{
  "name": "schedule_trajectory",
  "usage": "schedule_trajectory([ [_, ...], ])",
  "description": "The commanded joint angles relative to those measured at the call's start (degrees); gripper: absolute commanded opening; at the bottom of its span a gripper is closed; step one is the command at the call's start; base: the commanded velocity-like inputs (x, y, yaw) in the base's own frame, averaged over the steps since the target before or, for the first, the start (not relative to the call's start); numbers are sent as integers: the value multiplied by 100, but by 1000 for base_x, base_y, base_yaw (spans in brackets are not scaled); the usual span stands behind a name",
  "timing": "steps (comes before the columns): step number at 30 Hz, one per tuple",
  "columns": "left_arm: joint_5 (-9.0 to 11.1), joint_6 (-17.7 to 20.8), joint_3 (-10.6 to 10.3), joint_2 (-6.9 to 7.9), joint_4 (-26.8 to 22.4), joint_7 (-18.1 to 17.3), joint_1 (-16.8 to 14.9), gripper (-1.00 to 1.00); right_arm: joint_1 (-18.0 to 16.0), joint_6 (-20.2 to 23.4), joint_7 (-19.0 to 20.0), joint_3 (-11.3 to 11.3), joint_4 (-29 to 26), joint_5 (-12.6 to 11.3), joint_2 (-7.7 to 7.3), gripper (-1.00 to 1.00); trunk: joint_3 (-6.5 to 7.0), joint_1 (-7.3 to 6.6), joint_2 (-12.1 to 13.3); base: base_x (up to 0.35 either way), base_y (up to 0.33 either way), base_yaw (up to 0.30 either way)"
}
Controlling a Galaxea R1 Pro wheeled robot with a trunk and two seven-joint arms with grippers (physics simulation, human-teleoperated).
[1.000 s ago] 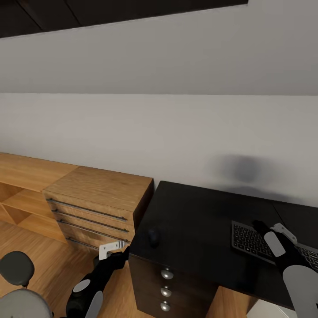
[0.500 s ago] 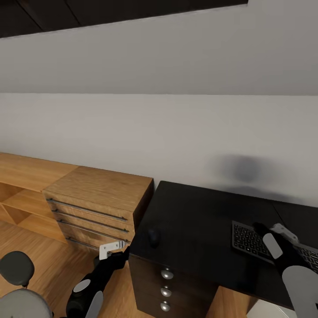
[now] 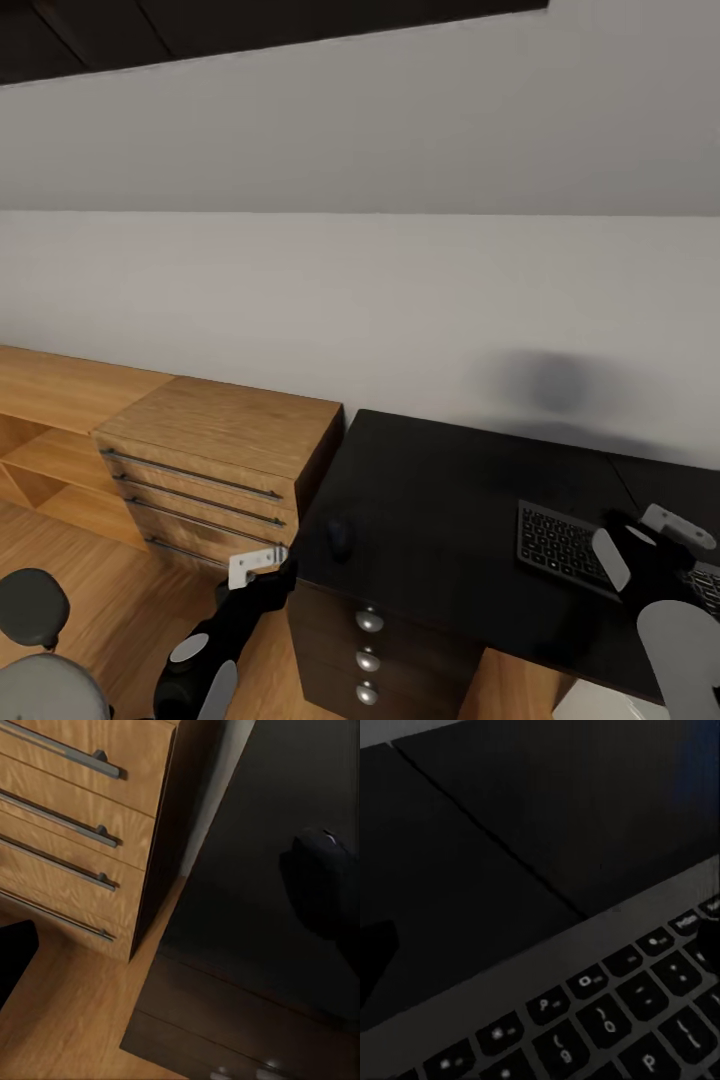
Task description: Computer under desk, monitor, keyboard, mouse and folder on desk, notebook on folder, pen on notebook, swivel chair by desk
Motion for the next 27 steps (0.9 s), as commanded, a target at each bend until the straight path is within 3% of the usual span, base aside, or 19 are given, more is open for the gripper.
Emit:
schedule_trajectory([
  [1,60,20,-10,1,-8,47,-4,100,-2,18,-24,5,-6,16,-13,100,-6,0,-4,0,-33,0],
  [6,64,20,-17,2,-22,31,-4,100,0,14,-18,0,19,67,-51,100,-6,0,-4,0,-17,0],
  [16,83,44,-26,-14,-224,39,-4,100,-1,298,101,-54,498,26,-314,100,-6,0,-4,0,-1,0],
  [24,84,47,-22,-16,-268,48,-4,100,-8,429,228,-59,707,-18,-372,100,-6,0,-4,0,0,0],
  [27,84,47,-23,-16,-283,50,-4,100,-12,440,243,-59,868,-29,-404,100,-60,66,-124,0,0,0],
])
